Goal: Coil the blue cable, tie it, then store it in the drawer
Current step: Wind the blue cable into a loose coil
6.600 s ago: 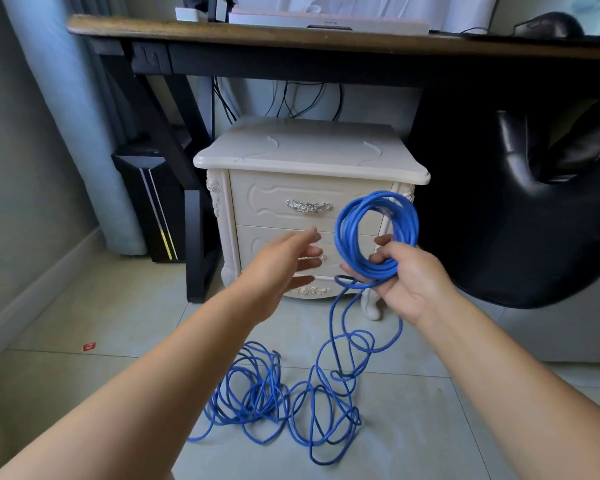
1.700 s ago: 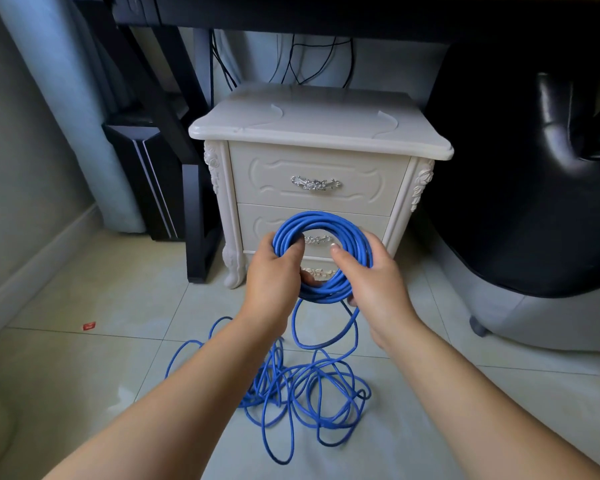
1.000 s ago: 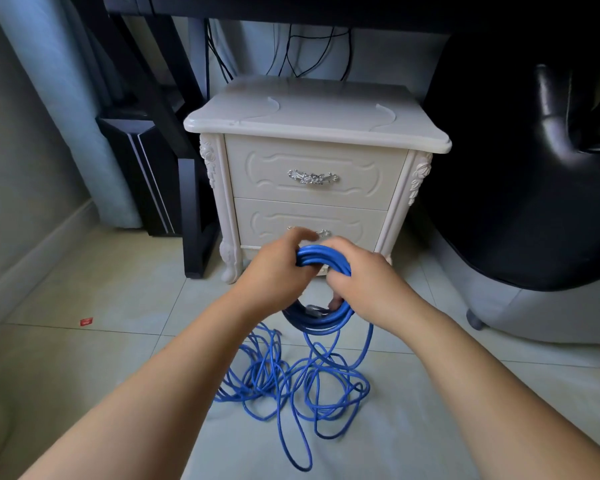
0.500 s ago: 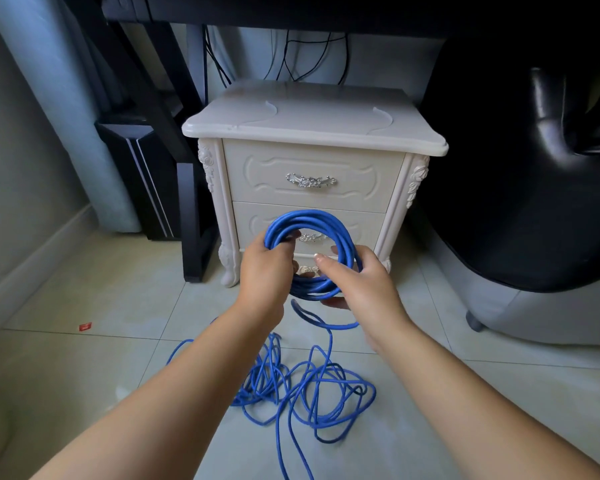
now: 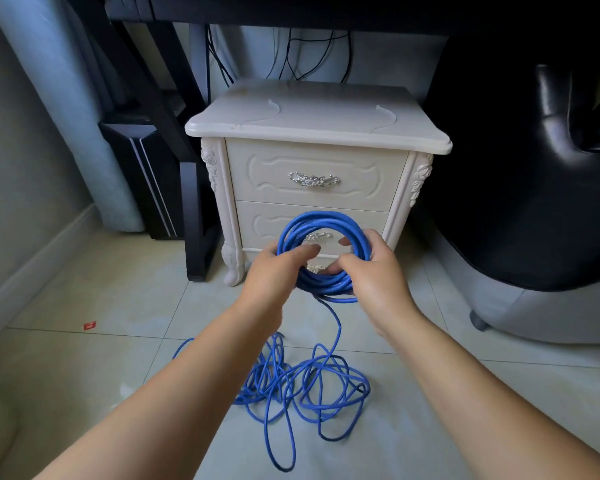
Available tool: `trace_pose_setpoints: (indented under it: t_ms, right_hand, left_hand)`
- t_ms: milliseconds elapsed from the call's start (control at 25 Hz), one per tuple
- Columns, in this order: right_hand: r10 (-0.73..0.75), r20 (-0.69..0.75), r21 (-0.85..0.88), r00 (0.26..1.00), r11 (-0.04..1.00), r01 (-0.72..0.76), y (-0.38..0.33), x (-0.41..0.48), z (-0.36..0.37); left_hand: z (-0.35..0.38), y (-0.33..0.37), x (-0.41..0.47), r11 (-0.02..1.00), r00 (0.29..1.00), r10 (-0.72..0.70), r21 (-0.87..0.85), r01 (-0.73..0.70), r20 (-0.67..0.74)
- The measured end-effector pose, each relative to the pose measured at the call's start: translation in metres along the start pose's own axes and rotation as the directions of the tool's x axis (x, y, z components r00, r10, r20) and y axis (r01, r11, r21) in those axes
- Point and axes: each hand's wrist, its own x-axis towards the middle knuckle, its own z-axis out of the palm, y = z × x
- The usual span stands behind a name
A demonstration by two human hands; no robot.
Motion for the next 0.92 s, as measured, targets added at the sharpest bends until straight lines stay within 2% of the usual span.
trace_pose_setpoints:
  t_ms: [80,160,200,280,360,560,680,840,920]
  right_hand:
    - [-0.030,0.078,-0.197,0.997,0.979,0.045,-0.004,0.001,-0.008]
    - [-0.044,0.155,-0.367,0.987,0.925,0.099,-0.007,0.003,-0.012]
    - [-0.055,0.207,-0.430,0.977,0.892,0.141,-0.007,0.002,-0.013]
    - [-0.088,0.289,-0.505,0.953,0.832,0.230,-0.007,0.002,-0.013]
    - [-0.130,0.296,-0.538,0.946,0.796,0.277,-0.005,0.001,-0.013]
    - [-0.149,0.137,-0.442,0.979,0.875,0.195,-0.003,0.006,-0.015]
    - [-0.121,0.090,-0.261,0.989,0.955,0.141,-0.003,0.003,-0.014]
    - [-0.058,0.075,0.049,0.996,0.997,0.054,-0.002,-0.003,-0.007]
    - [-0.051,0.038,0.074,0.998,0.996,0.048,0.003,-0.004,-0.001]
  left_hand:
    - [-0.006,0.005,0.002,0.970,0.982,0.181,0.154,-0.188,0.059]
    - [-0.009,0.010,-0.001,0.847,0.923,0.340,0.366,-0.385,0.181]
    - [-0.009,0.012,-0.003,0.779,0.895,0.376,0.441,-0.446,0.242]
    - [-0.008,0.010,-0.002,0.665,0.871,0.394,0.564,-0.491,0.294]
    - [-0.005,0.006,0.000,0.615,0.881,0.394,0.637,-0.465,0.263]
    - [0.003,0.005,0.001,0.675,0.891,0.403,0.590,-0.442,0.207]
    - [0.002,0.009,0.000,0.769,0.914,0.386,0.505,-0.392,0.121]
    - [0.004,0.008,-0.001,0.911,0.956,0.290,0.293,-0.290,0.045]
    - [0.003,0.010,0.003,0.972,0.979,0.204,0.124,-0.199,-0.028]
